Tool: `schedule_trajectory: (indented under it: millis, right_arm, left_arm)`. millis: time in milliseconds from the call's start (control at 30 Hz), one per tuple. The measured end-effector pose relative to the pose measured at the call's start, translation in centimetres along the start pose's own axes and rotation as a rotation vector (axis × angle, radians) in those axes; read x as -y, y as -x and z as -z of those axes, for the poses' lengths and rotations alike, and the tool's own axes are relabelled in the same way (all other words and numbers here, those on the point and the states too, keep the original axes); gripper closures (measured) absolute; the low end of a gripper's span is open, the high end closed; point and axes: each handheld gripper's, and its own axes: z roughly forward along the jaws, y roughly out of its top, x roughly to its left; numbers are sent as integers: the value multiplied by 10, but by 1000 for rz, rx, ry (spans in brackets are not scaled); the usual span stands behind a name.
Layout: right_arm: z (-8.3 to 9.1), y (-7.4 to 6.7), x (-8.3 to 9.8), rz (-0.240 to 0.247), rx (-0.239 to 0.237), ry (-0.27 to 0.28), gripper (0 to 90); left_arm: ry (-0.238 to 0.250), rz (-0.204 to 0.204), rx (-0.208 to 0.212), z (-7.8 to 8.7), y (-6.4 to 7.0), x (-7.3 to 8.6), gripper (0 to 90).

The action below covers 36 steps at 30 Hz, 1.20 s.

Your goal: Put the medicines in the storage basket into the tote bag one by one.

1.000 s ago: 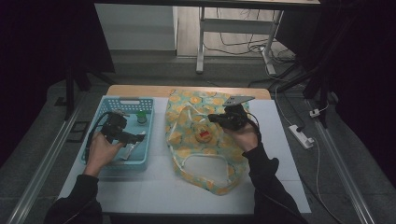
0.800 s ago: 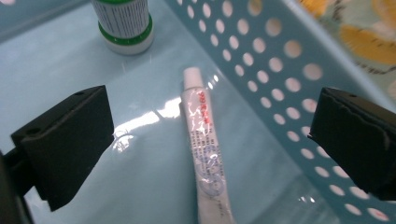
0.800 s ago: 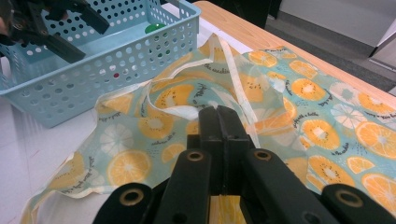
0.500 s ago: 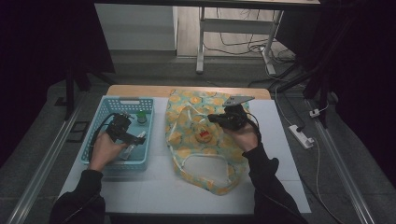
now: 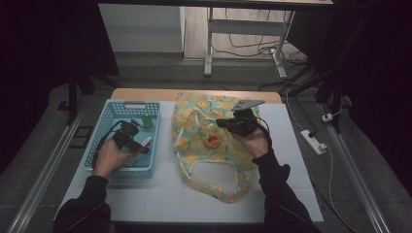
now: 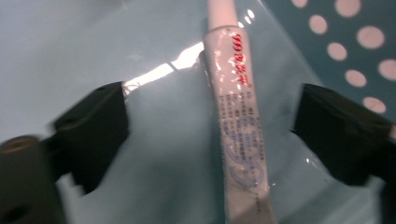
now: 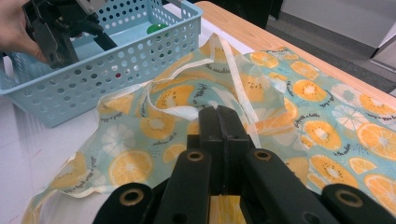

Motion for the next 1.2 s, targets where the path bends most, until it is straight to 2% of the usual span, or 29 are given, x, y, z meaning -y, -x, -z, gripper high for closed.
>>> schedule_trajectory:
  millis: [200, 267, 400, 667, 800, 1000, 1100, 1200]
  right_arm:
    - [0, 0, 0, 2, -1, 0, 900]
    - [1, 0, 0, 2, 0, 1, 900]
    - [1, 0, 0, 1, 0, 1, 900]
    - [1, 0, 0, 1, 0, 1, 900]
    - [1, 0, -1, 0, -1, 2, 900]
    - [2, 0, -1, 0, 0, 5, 900]
    - [2, 0, -1, -1, -1, 5, 900]
    - [1, 1, -1, -2, -1, 5, 900]
  left_arm:
    - [-3, -9, 10, 1, 1, 1, 406]
    - [7, -2, 36, 2, 0, 2, 490]
    - [13, 3, 60, 3, -1, 3, 594]
    - [6, 7, 85, 3, -1, 2, 706]
    - [5, 19, 86, 3, -1, 2, 720]
    - [-1, 24, 48, 4, 3, 0, 727]
    - [18, 26, 42, 7, 2, 0, 728]
    - [50, 40, 60, 13, 1, 0, 728]
